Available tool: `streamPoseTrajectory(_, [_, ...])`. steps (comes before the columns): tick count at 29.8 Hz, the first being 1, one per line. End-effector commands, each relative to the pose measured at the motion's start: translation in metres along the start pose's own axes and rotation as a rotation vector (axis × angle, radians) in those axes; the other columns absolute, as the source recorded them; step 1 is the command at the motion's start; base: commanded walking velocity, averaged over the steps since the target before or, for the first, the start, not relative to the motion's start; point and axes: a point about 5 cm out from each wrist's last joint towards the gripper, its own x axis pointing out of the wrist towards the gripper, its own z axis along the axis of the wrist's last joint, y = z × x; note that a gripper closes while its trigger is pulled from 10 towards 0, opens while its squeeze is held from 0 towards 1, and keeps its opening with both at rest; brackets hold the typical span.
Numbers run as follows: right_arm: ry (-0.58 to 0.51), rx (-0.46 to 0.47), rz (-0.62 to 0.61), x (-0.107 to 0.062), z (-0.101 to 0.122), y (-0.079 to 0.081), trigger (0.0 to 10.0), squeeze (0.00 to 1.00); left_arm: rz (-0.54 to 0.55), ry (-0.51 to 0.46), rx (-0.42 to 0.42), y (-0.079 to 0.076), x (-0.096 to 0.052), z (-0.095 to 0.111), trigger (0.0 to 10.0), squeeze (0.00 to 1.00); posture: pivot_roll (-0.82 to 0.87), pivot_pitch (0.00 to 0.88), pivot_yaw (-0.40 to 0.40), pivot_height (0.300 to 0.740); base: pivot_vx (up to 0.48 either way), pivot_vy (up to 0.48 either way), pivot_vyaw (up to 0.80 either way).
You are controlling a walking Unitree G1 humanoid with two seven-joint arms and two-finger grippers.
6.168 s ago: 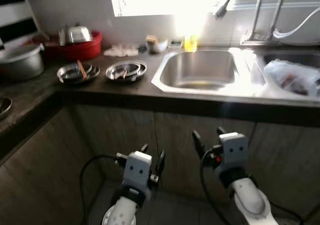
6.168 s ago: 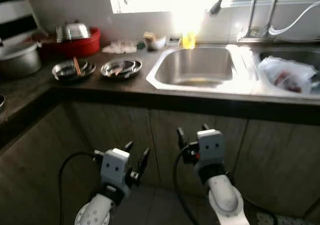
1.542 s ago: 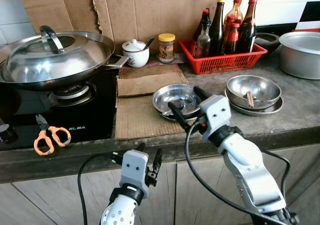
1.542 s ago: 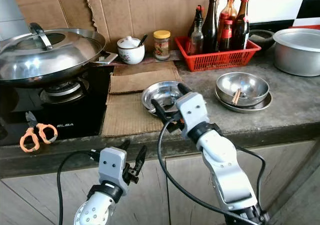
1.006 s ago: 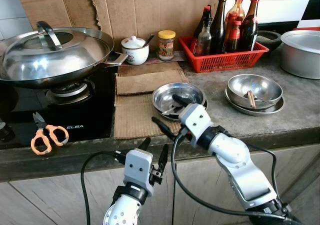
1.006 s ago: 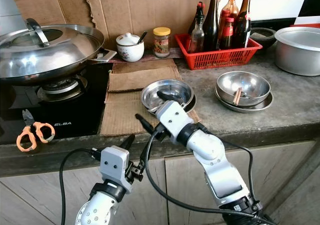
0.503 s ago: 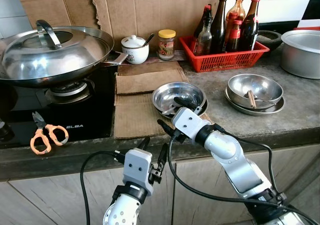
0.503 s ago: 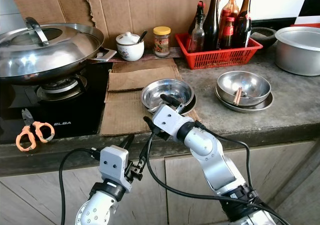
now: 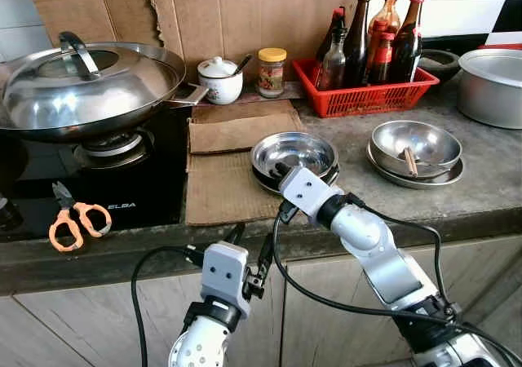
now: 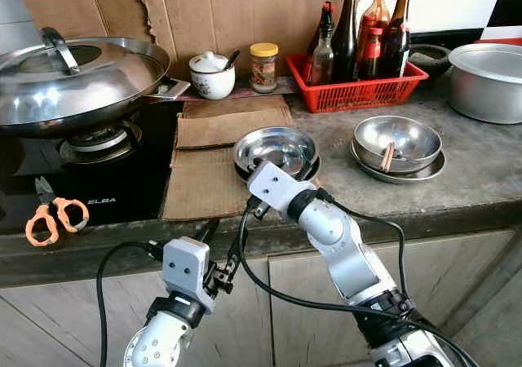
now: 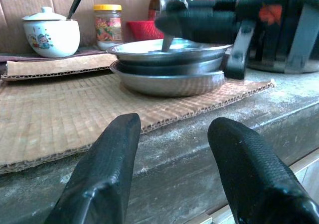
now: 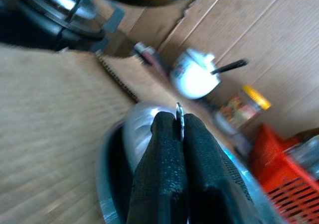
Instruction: Kitchen organization
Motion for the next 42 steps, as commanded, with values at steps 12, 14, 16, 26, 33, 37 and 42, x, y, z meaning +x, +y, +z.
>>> streamPoseTrajectory(12, [-0.044, 0.202, -0.190, 0.001, 0.007, -0.014, 0.0, 0.00, 0.045, 0.036, 0.015, 0.005, 0.003, -0.005, 10.0, 0.00, 0.05, 0.010, -0.016, 0.740, 0.000, 0.000, 0.00])
streamPoseTrajectory(14, [-0.132, 0.387, -0.308, -0.003, 0.019, -0.022, 0.0, 0.00, 0.038, 0.042, 0.026, 0.005, 0.003, -0.006, 10.0, 0.00, 0.05, 0.008, -0.011, 0.740, 0.000, 0.000, 0.00])
streamPoseTrajectory(16, [-0.157, 0.438, -0.354, -0.006, 0.022, -0.024, 0.0, 0.00, 0.040, 0.044, 0.027, 0.005, 0.003, -0.006, 10.0, 0.00, 0.05, 0.008, -0.011, 0.740, 0.000, 0.000, 0.00])
streamPoseTrajectory(26, [-0.255, 0.539, -0.450, -0.021, 0.038, -0.029, 0.0, 0.00, 0.056, 0.055, 0.010, 0.007, 0.005, -0.008, 10.0, 0.00, 0.04, 0.004, -0.003, 0.740, 0.000, 0.000, 0.00])
streamPoseTrajectory(33, [-0.274, 0.581, -0.466, -0.025, 0.042, -0.027, 0.0, 0.00, 0.059, 0.055, 0.003, 0.008, 0.004, -0.008, 10.0, 0.00, 0.04, 0.003, -0.001, 0.740, 0.000, 0.000, 0.00])
streamPoseTrajectory(37, [-0.284, 0.601, -0.473, -0.026, 0.044, -0.029, 0.0, 0.00, 0.051, 0.054, 0.004, 0.008, 0.004, -0.008, 10.0, 0.00, 0.04, 0.001, 0.001, 0.740, -0.308, 0.000, 0.00])
streamPoseTrajectory(42, [-0.316, 0.583, -0.480, -0.024, 0.051, -0.036, 0.0, 0.00, 0.052, 0.061, 0.007, 0.008, 0.004, -0.010, 10.0, 0.00, 0.04, 0.002, 0.003, 0.740, -0.376, 0.000, 0.00])
